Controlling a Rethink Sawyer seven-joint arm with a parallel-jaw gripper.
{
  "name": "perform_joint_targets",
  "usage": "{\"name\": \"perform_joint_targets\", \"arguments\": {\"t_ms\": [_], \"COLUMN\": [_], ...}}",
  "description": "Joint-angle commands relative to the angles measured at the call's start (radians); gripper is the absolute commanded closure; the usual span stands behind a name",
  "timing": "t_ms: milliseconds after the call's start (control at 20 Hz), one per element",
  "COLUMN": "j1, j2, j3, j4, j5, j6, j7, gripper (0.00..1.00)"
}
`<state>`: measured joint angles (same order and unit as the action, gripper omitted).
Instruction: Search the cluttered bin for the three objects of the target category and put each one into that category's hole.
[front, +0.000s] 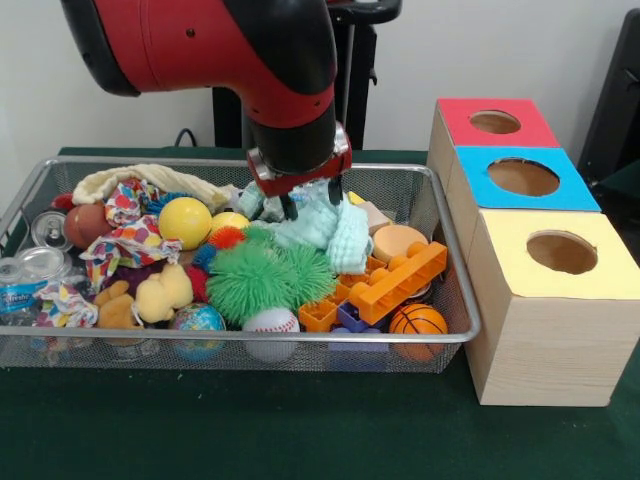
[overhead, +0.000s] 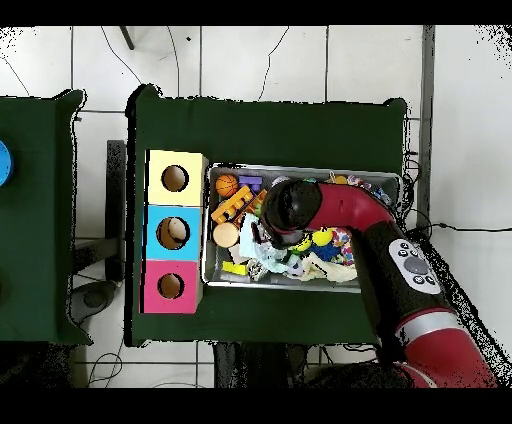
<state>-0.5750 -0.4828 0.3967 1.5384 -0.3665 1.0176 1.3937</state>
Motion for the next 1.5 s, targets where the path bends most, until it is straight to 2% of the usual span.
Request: {"name": "perform_joint_targets", "arguments": {"t_ms": [50, 250, 700, 1050, 1250, 1500], "j1": [-0.019, -0.037, -0.072, -0.051, -0.064, -0.100], "j2": [-0.043, -0.042, -0.022, 0.037, 0.052, 0.072], "j3": [0.004, 0.011, 0.005, 0.021, 0.057, 0.119], "j4": [0.021, 0.030, 0.070, 0.016, 0.014, 0.033], "j5": [-0.039, -0.058, -0.095, -0.116, -0.124, -0.079], "j6": [0.192, 0.186, 0.085, 0.066, 0.075, 0.053], "j7": [-0.135, -0.137, -0.124, -0.102, -0.155, -0.169], "gripper": [0.00, 0.00, 0.00, 0.00, 0.00, 0.00]}}
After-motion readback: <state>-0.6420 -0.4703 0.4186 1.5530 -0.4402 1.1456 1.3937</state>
